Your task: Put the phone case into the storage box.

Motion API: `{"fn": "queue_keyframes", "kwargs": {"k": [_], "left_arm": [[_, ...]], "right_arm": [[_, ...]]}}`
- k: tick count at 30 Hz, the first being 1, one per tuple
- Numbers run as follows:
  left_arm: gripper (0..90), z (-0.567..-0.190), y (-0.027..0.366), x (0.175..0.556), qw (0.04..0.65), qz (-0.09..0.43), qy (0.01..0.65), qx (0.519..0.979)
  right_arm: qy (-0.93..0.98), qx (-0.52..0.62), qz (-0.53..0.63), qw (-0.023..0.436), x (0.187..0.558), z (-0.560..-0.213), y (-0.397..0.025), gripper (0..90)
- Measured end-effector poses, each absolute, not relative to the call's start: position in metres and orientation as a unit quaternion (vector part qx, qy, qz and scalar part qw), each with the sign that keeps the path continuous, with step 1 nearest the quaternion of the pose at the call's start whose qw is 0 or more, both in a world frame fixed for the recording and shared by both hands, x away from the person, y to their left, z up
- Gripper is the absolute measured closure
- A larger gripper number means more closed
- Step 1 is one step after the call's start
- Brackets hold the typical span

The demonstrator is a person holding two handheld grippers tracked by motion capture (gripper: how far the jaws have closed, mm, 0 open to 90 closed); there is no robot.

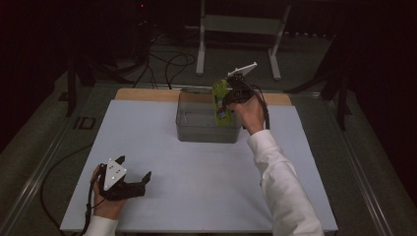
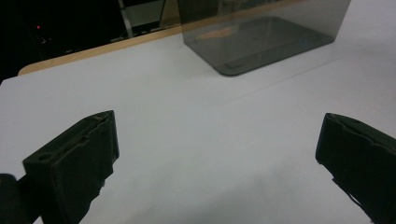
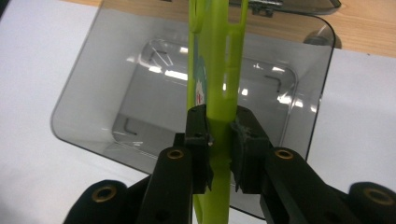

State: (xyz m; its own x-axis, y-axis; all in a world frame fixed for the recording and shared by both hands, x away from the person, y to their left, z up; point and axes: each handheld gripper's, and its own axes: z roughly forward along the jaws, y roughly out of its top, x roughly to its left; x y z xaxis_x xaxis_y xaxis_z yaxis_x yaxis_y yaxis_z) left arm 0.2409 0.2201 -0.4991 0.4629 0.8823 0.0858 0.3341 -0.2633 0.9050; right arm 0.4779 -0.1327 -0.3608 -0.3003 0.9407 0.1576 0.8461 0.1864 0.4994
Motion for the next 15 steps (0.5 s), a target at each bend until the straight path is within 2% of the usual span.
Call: {"fn": "queue_keyframes", "kwargs": {"k": [15], "left_arm": [[0.0, -0.499, 0.220, 0.241, 0.443, 0.310, 0.416, 0.731]], "right_arm": [[0.757, 0.604, 0.226, 0.105, 0.485, -0.375, -0.139, 78.1]]}}
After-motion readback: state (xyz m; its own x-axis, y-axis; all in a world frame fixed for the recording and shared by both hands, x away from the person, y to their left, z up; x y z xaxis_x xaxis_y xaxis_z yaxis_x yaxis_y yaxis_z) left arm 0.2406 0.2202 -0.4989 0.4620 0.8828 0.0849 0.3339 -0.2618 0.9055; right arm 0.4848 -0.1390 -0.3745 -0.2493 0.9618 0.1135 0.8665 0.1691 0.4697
